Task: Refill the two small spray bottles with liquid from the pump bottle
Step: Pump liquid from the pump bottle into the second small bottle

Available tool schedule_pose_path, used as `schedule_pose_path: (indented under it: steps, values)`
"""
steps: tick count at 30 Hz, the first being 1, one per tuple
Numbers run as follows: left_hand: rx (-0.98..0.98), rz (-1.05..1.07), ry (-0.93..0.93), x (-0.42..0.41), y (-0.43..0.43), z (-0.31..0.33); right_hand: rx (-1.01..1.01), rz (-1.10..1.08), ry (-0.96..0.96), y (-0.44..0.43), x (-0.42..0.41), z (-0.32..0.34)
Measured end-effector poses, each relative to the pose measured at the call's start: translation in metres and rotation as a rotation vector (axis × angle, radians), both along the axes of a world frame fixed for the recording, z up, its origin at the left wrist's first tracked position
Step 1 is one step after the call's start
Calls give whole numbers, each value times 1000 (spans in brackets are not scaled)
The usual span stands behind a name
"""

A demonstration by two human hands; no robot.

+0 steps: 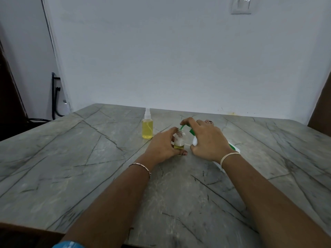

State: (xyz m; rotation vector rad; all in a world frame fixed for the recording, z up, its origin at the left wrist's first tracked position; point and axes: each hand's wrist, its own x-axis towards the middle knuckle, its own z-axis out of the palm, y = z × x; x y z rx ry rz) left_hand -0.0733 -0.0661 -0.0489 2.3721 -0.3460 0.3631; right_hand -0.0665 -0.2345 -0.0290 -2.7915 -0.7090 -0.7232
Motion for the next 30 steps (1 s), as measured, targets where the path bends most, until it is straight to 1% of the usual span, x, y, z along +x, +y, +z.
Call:
schedule_pose_path:
  steps: [8, 13, 17, 24, 30]
  values:
    - [-34, -11, 1, -2, 1, 1, -28, 10, -5, -4, -2, -1]
    - [-3, -13, -18, 1, 1, 0, 36, 45, 49, -5, 1, 0]
    - [-14, -18, -15, 3, 1, -2, 67, 73, 74, -3, 2, 0]
    - [-41, -16, -14, 4, 1, -3, 31, 86, 103, -7, -1, 0]
    - [-41, -20, -16, 4, 2, -3, 57, 94, 107, -6, 2, 0]
